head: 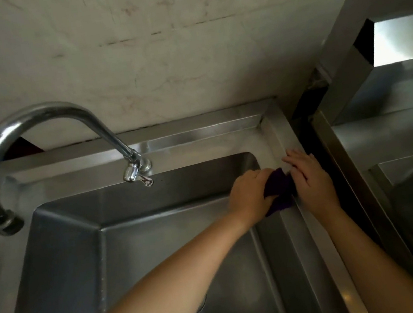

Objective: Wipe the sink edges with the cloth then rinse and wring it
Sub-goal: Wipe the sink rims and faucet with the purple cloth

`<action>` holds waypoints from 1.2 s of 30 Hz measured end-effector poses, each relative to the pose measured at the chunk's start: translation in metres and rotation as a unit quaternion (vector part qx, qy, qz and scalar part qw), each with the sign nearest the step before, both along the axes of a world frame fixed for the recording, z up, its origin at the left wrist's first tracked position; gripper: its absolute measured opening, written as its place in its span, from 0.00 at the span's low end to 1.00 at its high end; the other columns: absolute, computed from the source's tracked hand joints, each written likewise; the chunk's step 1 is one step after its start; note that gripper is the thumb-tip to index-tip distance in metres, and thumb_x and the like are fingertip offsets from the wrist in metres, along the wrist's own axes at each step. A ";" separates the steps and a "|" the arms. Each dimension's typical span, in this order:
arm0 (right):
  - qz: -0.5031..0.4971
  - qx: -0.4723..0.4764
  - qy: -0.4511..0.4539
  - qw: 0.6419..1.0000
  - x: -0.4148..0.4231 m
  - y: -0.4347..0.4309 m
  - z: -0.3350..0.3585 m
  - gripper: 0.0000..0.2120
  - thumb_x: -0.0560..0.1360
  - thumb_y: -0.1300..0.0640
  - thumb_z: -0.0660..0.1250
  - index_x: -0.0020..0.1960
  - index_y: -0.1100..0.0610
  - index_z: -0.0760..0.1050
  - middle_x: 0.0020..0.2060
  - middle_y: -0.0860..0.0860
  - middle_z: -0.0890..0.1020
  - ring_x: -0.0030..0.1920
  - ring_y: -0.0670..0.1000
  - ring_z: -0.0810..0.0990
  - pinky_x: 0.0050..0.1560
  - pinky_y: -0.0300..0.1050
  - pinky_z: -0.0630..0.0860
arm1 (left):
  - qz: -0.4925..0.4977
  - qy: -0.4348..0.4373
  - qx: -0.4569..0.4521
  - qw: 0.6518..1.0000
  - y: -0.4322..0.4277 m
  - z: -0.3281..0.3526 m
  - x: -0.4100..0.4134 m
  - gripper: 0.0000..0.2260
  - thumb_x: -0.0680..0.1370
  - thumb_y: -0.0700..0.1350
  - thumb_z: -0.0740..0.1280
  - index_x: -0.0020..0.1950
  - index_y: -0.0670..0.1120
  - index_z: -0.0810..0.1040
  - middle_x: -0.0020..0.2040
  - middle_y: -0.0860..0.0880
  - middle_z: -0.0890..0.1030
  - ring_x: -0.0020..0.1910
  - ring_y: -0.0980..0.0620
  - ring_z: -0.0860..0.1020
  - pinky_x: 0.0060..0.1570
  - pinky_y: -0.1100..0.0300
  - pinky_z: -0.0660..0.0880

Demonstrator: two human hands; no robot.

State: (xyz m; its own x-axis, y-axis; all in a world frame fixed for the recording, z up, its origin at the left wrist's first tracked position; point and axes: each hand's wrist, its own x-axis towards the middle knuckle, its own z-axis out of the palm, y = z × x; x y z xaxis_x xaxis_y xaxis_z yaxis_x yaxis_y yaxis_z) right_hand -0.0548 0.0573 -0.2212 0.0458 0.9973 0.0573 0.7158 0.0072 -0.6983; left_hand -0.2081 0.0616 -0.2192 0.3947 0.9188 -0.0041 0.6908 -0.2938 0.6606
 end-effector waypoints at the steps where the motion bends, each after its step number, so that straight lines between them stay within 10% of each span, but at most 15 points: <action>1: 0.005 0.001 -0.004 1.000 0.000 0.000 0.000 0.19 0.77 0.58 0.53 0.64 0.60 0.74 0.68 0.55 0.73 0.71 0.51 0.65 0.75 0.46 0.50 | 0.002 -0.001 -0.011 1.000 -0.003 0.002 -0.001 0.16 0.74 0.46 0.69 0.60 0.45 0.76 0.54 0.44 0.81 0.53 0.44 0.77 0.50 0.55 0.71; 7: 0.082 -0.004 -0.123 0.989 -0.009 0.000 0.007 0.23 0.77 0.47 0.53 0.66 0.58 0.71 0.68 0.56 0.71 0.72 0.52 0.63 0.74 0.47 0.50 | 0.170 -0.169 -0.171 0.956 0.006 0.020 -0.034 0.17 0.71 0.46 0.74 0.59 0.45 0.79 0.54 0.45 0.81 0.55 0.48 0.78 0.48 0.63 0.71; 11: 0.129 -0.085 0.172 0.973 -0.062 -0.012 0.036 0.14 0.80 0.48 0.57 0.63 0.49 0.70 0.55 0.44 0.78 0.56 0.36 0.76 0.55 0.27 0.71 | 0.293 -0.387 -0.271 0.831 0.013 0.039 -0.057 0.18 0.73 0.45 0.72 0.61 0.47 0.74 0.57 0.47 0.80 0.54 0.51 0.79 0.48 0.63 0.76; 15: 0.055 -0.160 0.390 0.905 -0.100 -0.006 0.046 0.16 0.77 0.55 0.63 0.65 0.52 0.68 0.55 0.46 0.77 0.54 0.45 0.79 0.47 0.40 0.81 | 0.262 -0.547 -0.324 0.726 0.007 0.052 -0.067 0.15 0.80 0.45 0.61 0.64 0.40 0.74 0.54 0.44 0.81 0.51 0.52 0.80 0.52 0.61 0.77; 21: -0.040 -0.066 0.242 0.967 -0.111 0.025 0.046 0.10 0.73 0.61 0.63 0.53 0.54 0.75 0.47 0.58 0.80 0.47 0.57 0.79 0.48 0.49 0.76 | 0.336 -0.336 -0.155 0.866 -0.008 0.059 -0.102 0.16 0.79 0.44 0.63 0.68 0.45 0.72 0.63 0.49 0.76 0.60 0.55 0.75 0.64 0.61 0.70; 25: -0.167 -0.006 -0.027 0.986 -0.083 0.068 0.041 0.21 0.72 0.57 0.66 0.64 0.58 0.70 0.59 0.61 0.74 0.58 0.62 0.73 0.57 0.53 0.70 | 0.515 -0.322 0.065 0.792 -0.011 0.076 -0.139 0.22 0.76 0.40 0.68 0.69 0.41 0.67 0.62 0.45 0.73 0.53 0.57 0.75 0.43 0.78 0.70; 28: -0.134 -0.037 -0.164 0.977 -0.085 0.085 0.024 0.24 0.71 0.53 0.68 0.65 0.57 0.69 0.63 0.61 0.70 0.63 0.63 0.66 0.64 0.56 0.64 | 0.513 -0.312 0.067 0.797 0.008 0.079 -0.163 0.32 0.74 0.46 0.70 0.74 0.43 0.59 0.68 0.46 0.68 0.63 0.55 0.71 0.50 0.79 0.68; 31: -0.116 -0.006 -0.161 0.980 -0.099 0.088 0.005 0.21 0.72 0.54 0.68 0.63 0.59 0.72 0.65 0.60 0.68 0.65 0.62 0.65 0.67 0.57 0.64 | 0.444 -0.335 0.084 0.827 0.029 0.082 -0.179 0.26 0.73 0.49 0.70 0.68 0.47 0.66 0.64 0.49 0.75 0.62 0.56 0.73 0.62 0.65 0.68; 36: -0.072 0.031 -0.144 0.987 -0.133 0.084 -0.010 0.23 0.72 0.57 0.69 0.65 0.60 0.70 0.66 0.57 0.70 0.64 0.59 0.66 0.64 0.51 0.66 | 0.372 -0.387 0.104 0.837 0.050 0.094 -0.193 0.05 0.77 0.50 0.64 0.46 0.50 0.75 0.39 0.54 0.79 0.41 0.58 0.79 0.52 0.63 0.75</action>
State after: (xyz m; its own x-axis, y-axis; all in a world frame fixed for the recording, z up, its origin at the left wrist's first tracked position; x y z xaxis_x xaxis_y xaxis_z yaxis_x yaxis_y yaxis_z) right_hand -0.1879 0.1416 -0.2308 0.1592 0.9759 0.1491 0.8809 -0.0722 -0.4678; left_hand -0.4006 0.1117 -0.1250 -0.4765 0.8608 0.1790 0.1231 -0.1363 0.9830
